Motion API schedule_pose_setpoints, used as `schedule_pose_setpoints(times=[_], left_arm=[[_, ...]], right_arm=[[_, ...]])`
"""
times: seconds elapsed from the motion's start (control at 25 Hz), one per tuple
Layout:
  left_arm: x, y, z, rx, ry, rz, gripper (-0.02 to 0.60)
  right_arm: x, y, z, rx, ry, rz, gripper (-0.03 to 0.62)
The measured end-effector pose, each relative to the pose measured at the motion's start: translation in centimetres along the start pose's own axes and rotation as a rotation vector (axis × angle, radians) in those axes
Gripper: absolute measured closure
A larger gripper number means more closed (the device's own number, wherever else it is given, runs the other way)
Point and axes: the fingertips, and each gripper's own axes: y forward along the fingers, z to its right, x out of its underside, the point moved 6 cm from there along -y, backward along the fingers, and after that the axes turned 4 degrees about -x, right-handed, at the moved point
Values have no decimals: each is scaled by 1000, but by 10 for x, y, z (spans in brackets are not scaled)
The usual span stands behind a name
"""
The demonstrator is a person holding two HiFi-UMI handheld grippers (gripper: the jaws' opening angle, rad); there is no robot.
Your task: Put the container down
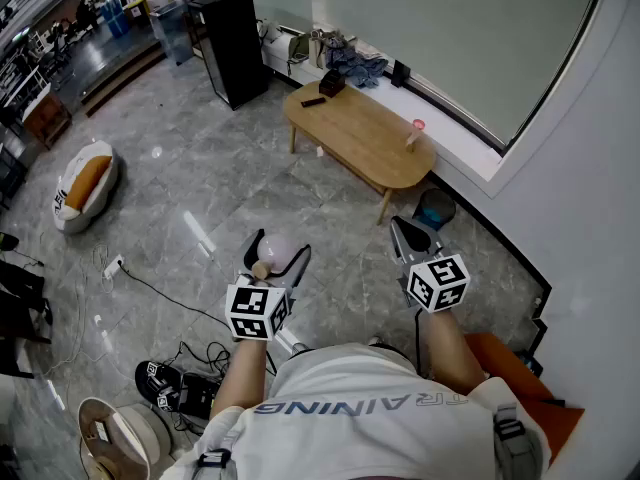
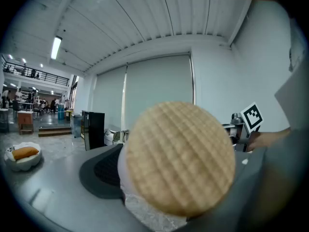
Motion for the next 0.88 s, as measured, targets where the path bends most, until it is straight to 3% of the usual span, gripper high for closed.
schedule_pose_setpoints(times=[0.48,0.88], left_arm=[[-2,-14,-11,6,-40,13,175],[7,-38,-43,0,-68,6,175]], right_arm=[[-2,8,-18,-26,-9,7,579],[5,20,-38,40,86,47,577]])
